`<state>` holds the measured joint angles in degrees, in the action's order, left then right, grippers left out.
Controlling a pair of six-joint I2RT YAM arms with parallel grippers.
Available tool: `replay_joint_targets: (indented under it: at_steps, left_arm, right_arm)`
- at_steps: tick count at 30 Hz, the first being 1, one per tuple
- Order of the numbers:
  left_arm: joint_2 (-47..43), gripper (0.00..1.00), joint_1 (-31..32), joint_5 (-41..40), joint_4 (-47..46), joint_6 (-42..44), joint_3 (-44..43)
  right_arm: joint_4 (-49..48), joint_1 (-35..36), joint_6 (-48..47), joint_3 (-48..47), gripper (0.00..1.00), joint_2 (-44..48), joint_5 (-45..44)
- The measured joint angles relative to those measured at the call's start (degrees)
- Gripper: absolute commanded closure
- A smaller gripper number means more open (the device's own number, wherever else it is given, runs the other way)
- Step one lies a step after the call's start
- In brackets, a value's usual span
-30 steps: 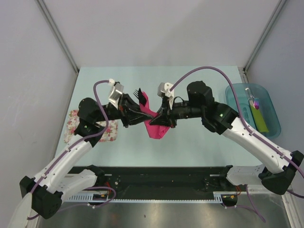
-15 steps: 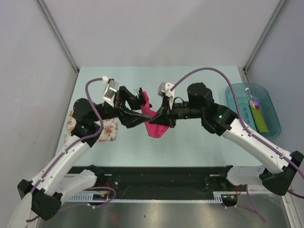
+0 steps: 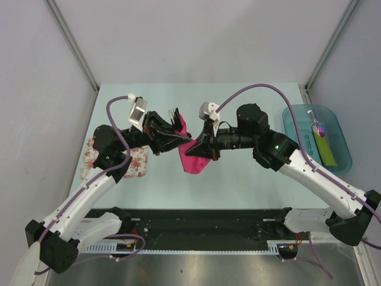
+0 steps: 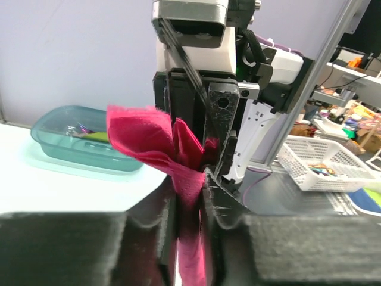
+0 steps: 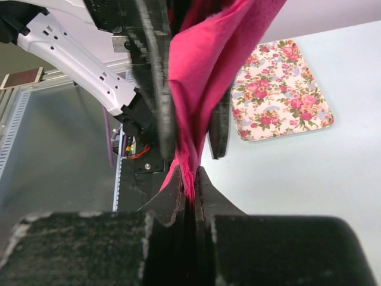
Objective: Place the utensils on the paper napkin and roll it up
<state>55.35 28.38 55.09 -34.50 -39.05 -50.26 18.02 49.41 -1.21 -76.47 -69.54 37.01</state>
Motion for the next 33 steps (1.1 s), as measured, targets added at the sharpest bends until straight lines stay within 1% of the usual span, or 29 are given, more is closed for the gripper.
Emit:
replay_joint_targets:
  at_steps: [1, 4, 5, 6, 7, 8, 9, 11, 15, 16, 19, 20, 22, 23, 25, 26, 27, 28, 33]
  left_arm:
    - [0.0, 1.0, -0.1, -0.1, -0.2, -0.3, 0.1]
    - [0.0, 1.0, -0.1, -0.4, -0.7, -0.7, 0.1]
    - [0.0, 1.0, -0.1, -0.5, -0.9, -1.0, 0.1]
    - [0.0, 1.0, -0.1, -0.6, -1.0, -1.1, 0.1]
    - [0.0, 1.0, -0.2, -0.7, -1.0, -1.3, 0.2]
    - [0.0, 1.0, -0.2, -0.7, -1.0, -1.5, 0.2]
    - [0.0, 1.0, -0.4, -0.8, -1.0, -1.6, 0.2]
    - [0.0, 1.0, -0.9, -0.8, -1.0, -1.8, 0.3]
    - [0.0, 1.0, -2.7, -0.9, -1.0, -2.6, 0.4]
    - [0.0, 1.0, -3.1, -0.9, -1.1, -2.6, 0.4]
    - [0.0, 1.0, -3.8, -0.9, -1.4, -2.9, 0.4]
    - [0.0, 1.0, -3.8, -0.8, -1.4, -3.0, 0.4]
    - [0.0, 1.0, -3.9, -0.8, -1.4, -3.0, 0.4]
    - [0.0, 1.0, -3.9, -0.8, -1.4, -3.0, 0.4]
    - [0.0, 1.0, -4.1, -0.7, -1.4, -3.0, 0.4]
    - [0.0, 1.0, -4.1, -0.7, -1.4, -3.0, 0.4]
    - [0.0, 1.0, -4.2, -0.7, -1.5, -3.0, 0.4]
    - [0.0, 1.0, -4.3, -0.7, -1.6, -3.1, 0.4]
    - [0.0, 1.0, -4.6, 0.2, -2.7, -4.7, 0.5]
  right_arm:
    - [0.0, 0.0, 0.2, 0.0, 1.0, 0.0, 0.1]
    - [-0.5, 0.0, 0.7, 0.0, 1.0, 0.0, 0.3]
    - [-0.6, 0.0, 0.9, 0.0, 0.97, 0.0, 0.5]
    - [-0.7, 0.0, 1.1, 0.0, 0.87, 0.0, 0.5]
    - [-0.7, 0.0, 1.2, 0.0, 0.73, 0.0, 0.5]
    - [-0.7, 0.0, 1.3, 0.0, 0.46, 0.0, 0.5]
    - [-0.7, 0.0, 1.4, 0.0, 0.37, 0.0, 0.5]
    - [-0.7, 0.0, 1.7, 0.0, 0.27, 0.1, 0.2]
    - [1.3, -1.0, 0.9, -0.1, 0.25, 1.2, -0.3]
    - [2.0, -1.6, 0.6, 0.0, 0.26, 1.6, -0.3]
    - [4.7, -3.4, -0.3, -0.1, 0.38, 2.8, -0.3]
    - [5.6, -3.9, -0.5, -0.2, 0.44, 3.1, -0.2]
    - [7.4, -4.7, -1.0, -0.3, 0.51, 3.6, 0.1]
    - [8.2, -4.9, -1.2, -0.3, 0.61, 3.8, 0.3]
    - [9.4, -5.0, -1.9, -0.4, 0.74, 4.0, 0.9]
    - [10.1, -5.1, -2.3, -0.4, 0.88, 4.1, 1.1]
    - [11.0, -5.3, -2.8, -0.4, 0.96, 4.2, 1.4]
    - [11.5, -5.4, -3.3, -0.4, 1.0, 4.3, 1.6]
    - [12.9, -7.0, -6.3, -0.9, 1.0, 4.0, 3.0]
